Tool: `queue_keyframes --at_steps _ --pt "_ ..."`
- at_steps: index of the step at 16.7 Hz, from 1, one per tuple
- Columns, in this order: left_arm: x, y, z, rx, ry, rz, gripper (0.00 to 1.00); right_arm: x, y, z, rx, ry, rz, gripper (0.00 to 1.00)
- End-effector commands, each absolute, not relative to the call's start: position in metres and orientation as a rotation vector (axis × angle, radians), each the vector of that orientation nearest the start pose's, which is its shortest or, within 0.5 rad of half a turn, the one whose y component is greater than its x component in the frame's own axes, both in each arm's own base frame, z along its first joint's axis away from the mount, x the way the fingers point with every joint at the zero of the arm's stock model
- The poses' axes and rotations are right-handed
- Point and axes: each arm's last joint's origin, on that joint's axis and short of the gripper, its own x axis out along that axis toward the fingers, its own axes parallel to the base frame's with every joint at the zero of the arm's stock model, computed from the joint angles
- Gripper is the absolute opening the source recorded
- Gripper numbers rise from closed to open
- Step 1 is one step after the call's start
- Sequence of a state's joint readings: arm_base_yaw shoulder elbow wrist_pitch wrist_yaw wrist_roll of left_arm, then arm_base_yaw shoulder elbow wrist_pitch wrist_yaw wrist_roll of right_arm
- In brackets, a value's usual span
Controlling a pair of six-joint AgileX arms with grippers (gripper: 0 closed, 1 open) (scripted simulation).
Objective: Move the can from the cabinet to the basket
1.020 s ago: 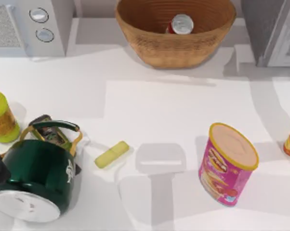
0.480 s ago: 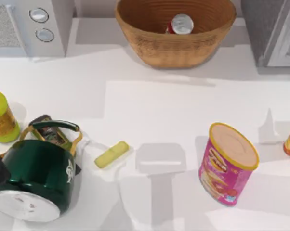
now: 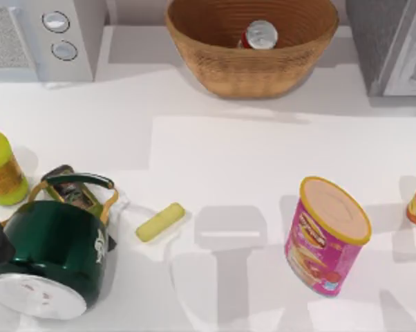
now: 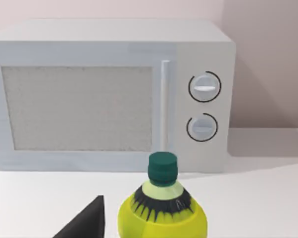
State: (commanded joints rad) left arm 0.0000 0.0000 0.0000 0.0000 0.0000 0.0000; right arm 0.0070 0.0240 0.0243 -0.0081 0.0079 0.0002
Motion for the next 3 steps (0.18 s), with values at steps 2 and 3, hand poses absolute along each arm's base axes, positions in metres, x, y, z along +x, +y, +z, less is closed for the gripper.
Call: queue_keyframes --at_steps 2,3 --pt "0.1057 -0.0012 0.16 0.0 0.0 0.0 1.0 0.1057 -0.0012 0.16 0.0 0.0 0.0 1.0" --pt "0.1057 -0.0012 0.16 0.0 0.0 0.0 1.0 0.1057 -0.0012 0.16 0.0 0.0 0.0 1.0"
